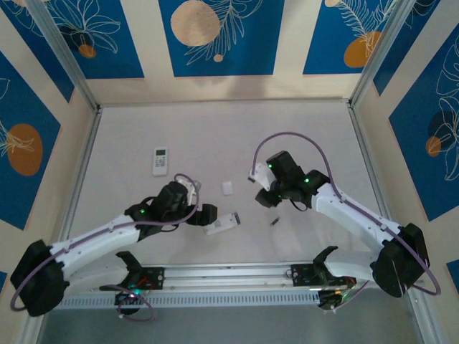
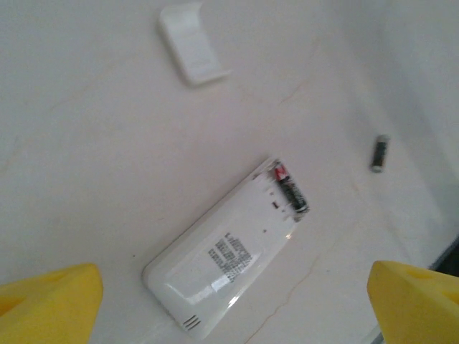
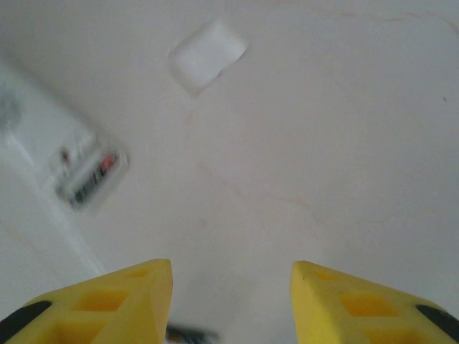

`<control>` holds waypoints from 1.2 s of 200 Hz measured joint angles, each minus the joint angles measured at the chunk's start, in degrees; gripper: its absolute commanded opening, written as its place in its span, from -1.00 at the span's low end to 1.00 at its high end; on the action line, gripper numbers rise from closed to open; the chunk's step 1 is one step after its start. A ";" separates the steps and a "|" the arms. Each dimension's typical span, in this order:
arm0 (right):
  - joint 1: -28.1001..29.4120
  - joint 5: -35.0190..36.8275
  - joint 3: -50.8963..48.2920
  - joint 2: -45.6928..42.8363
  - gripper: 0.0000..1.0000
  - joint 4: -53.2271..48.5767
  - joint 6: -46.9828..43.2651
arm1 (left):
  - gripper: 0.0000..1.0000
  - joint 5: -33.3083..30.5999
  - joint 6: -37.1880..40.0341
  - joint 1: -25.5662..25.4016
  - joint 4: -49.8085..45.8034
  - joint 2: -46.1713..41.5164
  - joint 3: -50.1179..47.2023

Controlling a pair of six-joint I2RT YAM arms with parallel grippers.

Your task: Load the batteries into the remote control

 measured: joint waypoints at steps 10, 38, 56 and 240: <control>-1.75 -0.92 -1.42 -0.02 0.06 -1.77 -9.22 | 0.91 -0.04 1.31 0.00 2.19 -3.72 -2.32; -4.11 -2.56 -4.20 -0.02 0.04 -7.58 -29.03 | 0.93 -1.20 4.42 0.00 7.26 -11.98 -8.02; -3.76 -3.80 -6.32 -0.02 0.04 -8.09 -37.77 | 0.95 -2.32 6.14 0.00 9.38 -15.80 -10.27; -4.63 -4.42 -13.31 10.23 -0.55 0.59 -55.06 | 0.98 -4.57 9.40 0.00 11.15 -20.79 -11.43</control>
